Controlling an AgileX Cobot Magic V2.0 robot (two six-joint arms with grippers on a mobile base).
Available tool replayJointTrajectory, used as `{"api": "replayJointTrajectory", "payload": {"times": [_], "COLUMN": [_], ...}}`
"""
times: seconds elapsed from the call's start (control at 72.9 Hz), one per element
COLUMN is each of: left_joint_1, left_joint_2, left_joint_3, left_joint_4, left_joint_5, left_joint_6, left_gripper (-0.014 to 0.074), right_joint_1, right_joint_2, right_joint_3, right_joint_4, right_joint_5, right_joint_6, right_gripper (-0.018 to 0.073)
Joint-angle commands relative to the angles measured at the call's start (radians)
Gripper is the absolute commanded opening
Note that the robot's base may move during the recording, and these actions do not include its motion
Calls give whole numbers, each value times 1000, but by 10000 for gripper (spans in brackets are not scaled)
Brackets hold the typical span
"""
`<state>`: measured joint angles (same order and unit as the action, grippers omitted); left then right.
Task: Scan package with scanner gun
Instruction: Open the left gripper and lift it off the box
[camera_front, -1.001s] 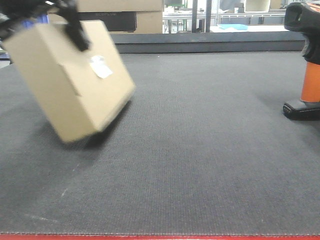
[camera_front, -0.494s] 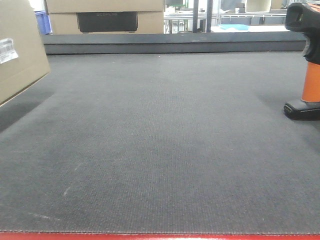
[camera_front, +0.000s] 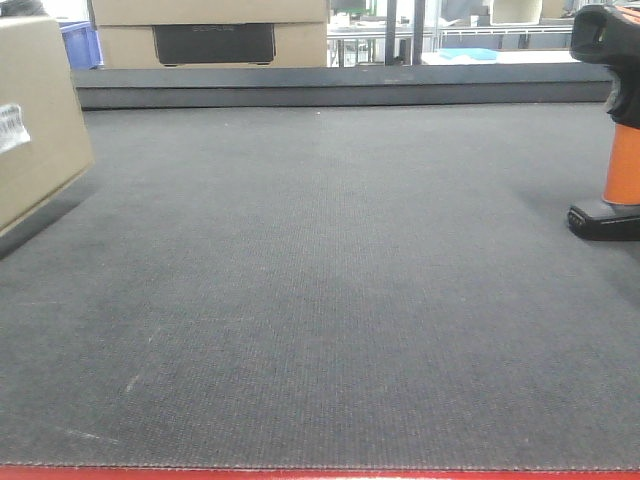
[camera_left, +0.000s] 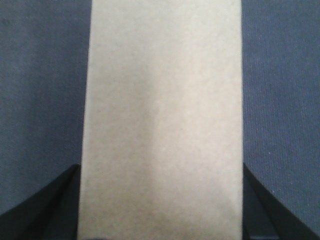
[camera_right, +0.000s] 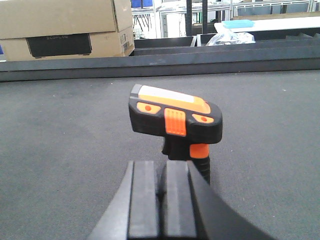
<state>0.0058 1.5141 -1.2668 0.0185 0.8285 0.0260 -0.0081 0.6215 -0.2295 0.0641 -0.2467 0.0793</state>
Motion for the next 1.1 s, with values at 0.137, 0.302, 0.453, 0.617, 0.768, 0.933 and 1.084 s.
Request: {"api": "replayJointTrajectory", "payload": {"times": [0.137,0.302,0.453,0.617,0.768,0.933,1.084], "left_joint_1": [2,2,2,2,2,2,2], "left_joint_2": [-1,-1,-1,-5,-34,-114,-208], "left_joint_3": [5,5,5,1,-48,-106,-101], "left_joint_4": [-18,-18,-18,-18,-18,-18,-26], "left_joint_5": [-33,-33,-33,-31,-13,-9,-9], "left_joint_6": [1,1,-10,-12,-33,-33,-33], "left_gripper": [-47,257,489,529,523,381,64], "right_joint_1": [0,0,0,0,0,0,0], "right_joint_2": [-5,-5,-5,-5,-5,-5,-5], "right_joint_3": [-1,-1,-1,-1,-1,-1,-1], "right_joint_4": [-6,-6,-6,-6,-6,-6,-6], "right_joint_5": [-3,-3,-3,-3,-3,-3,2], "right_joint_6": [-2,-2,-2,-2,-2,-2,-2], "right_gripper": [-167,-167,-167,-167,-167,-167,-167]}}
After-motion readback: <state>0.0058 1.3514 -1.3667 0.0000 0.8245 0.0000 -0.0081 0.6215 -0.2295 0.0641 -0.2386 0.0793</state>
